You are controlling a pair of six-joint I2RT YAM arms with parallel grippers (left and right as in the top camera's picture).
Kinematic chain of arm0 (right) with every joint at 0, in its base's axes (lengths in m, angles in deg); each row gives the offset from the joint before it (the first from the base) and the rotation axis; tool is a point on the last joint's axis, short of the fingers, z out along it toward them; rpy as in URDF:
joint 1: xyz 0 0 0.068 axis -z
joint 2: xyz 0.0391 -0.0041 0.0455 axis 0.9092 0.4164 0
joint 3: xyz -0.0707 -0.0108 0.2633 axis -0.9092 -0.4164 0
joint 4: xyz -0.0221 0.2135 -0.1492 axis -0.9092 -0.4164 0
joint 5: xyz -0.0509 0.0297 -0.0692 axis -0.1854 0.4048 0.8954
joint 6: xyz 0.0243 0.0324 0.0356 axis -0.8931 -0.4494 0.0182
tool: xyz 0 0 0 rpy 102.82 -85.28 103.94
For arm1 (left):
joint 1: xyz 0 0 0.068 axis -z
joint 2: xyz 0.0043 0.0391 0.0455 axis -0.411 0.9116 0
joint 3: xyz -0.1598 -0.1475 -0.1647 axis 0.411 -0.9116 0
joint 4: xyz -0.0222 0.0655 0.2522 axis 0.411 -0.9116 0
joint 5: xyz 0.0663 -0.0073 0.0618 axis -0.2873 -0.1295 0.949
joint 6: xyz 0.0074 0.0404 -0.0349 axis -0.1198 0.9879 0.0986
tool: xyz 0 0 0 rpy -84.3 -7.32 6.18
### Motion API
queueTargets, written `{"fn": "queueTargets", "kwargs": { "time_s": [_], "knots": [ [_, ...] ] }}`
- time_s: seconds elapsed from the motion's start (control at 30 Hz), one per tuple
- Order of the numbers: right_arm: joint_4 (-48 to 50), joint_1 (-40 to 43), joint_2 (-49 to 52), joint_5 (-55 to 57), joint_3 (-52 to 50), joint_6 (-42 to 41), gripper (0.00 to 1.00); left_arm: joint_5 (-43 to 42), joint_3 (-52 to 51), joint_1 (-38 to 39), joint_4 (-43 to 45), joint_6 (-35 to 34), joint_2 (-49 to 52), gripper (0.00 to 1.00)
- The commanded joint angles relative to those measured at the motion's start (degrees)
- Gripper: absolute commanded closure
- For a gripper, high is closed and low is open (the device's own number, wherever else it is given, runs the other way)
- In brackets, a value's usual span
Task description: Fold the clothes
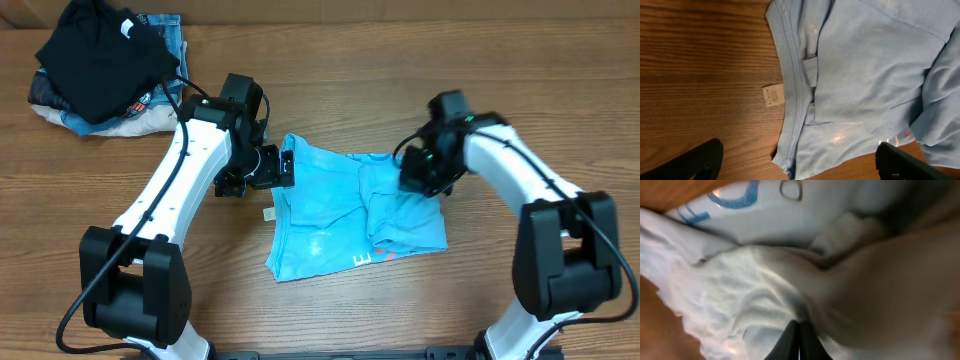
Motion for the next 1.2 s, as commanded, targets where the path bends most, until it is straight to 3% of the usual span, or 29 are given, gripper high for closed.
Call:
{"fn": "queueTargets", "kwargs": {
  "time_s": [0.0, 0.37, 0.53, 0.8, 0.97, 1.03, 1.07, 1.17],
  "knots": [
    [-6.5, 0.7, -5.1, -0.2, 7.7, 5.2, 0.96, 0.3, -0.2, -0.1, 0.3, 1.0, -0.2, 0.00],
    [-24.6, 0.6, -11.0, 0.7, 8.5, 5.5, 0.93, 0.3, -0.2, 0.0, 1.4, 1.0, -0.2, 0.00],
    [-18.2, 0.6, -10.9, -0.7, 0.5, 5.4, 0.91, 0.3, -0.2, 0.0, 1.8, 1.0, -0.2, 0.00],
    [-5.1, 0.6, -10.8, -15.1, -14.2, 5.4, 0.91, 0.3, -0.2, 0.9, 1.6, 1.0, -0.2, 0.00],
    [-0.3, 0.6, -10.8, -15.9, -22.0, 5.2, 0.88, 0.3, -0.2, 1.1, 2.2, 1.0, -0.2, 0.00],
    [1.5, 0.6, -10.8, -15.9, -24.3, 3.8, 0.90, 0.3, -0.2, 1.1, 2.2, 1.0, -0.2, 0.00],
    [2.3, 0.6, -10.8, -15.9, -25.3, 2.9, 0.96, 0.3, -0.2, 1.1, 2.2, 1.0, -0.2, 0.00],
    [2.9, 0.6, -10.9, -13.4, -25.7, 0.1, 0.96, 0.3, -0.2, 1.1, 1.8, 1.0, -0.2, 0.00]
  ]
}}
